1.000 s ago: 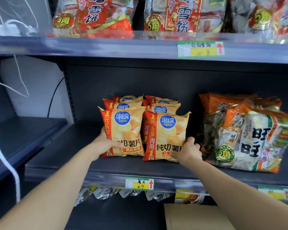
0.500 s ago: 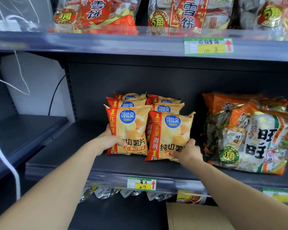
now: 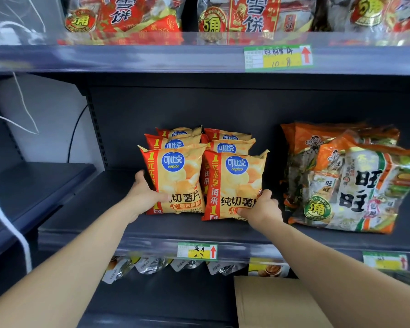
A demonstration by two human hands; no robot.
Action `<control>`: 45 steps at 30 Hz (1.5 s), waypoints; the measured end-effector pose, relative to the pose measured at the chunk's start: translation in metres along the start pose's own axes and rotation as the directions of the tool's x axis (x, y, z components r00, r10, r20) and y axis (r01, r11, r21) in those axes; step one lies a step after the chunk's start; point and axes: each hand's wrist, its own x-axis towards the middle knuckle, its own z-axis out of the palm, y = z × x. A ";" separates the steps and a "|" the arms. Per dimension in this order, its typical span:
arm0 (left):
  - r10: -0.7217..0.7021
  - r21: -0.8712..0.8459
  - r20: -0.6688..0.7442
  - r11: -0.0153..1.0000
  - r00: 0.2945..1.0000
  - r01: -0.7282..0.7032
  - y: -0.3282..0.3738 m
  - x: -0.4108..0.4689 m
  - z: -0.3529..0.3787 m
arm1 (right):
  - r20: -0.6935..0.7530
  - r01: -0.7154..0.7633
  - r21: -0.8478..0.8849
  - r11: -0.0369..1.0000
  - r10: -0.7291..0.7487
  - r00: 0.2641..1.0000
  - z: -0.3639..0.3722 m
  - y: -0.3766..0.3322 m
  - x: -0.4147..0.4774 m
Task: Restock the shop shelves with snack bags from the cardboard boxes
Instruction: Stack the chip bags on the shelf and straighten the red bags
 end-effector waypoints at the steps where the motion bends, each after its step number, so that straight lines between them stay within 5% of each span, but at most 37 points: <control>1: 0.030 -0.008 -0.057 1.000 0.998 -0.030 0.004 -0.005 0.001 | -0.008 -0.004 -0.010 1.000 0.004 1.000 -0.001 -0.001 -0.001; 7: 0.330 0.179 -0.410 0.943 0.850 -0.280 0.038 -0.046 0.016 | -0.077 0.053 0.005 0.999 -0.052 0.996 -0.019 -0.003 -0.011; 14: 0.561 0.241 -0.060 0.811 0.826 -0.533 0.085 -0.087 0.095 | -0.261 0.180 -0.021 0.983 -0.179 0.949 -0.057 0.020 -0.024; 21: 0.479 0.216 0.298 0.808 0.825 -0.547 0.122 -0.093 0.184 | -0.510 0.096 -0.067 0.993 -0.117 0.852 -0.126 0.080 -0.010; 26: 0.331 0.182 0.431 0.879 0.840 -0.440 0.139 -0.087 0.238 | -0.415 -0.116 0.033 0.993 0.120 0.902 -0.163 0.124 0.009; 34: 0.225 0.174 0.395 0.933 0.891 -0.314 0.140 -0.066 0.283 | -0.186 -0.104 0.191 0.976 0.140 0.973 -0.169 0.157 0.047; 45: 0.307 0.103 0.328 0.928 0.893 -0.357 0.143 -0.055 0.325 | -0.246 -0.021 0.273 0.962 0.091 0.965 -0.167 0.182 0.088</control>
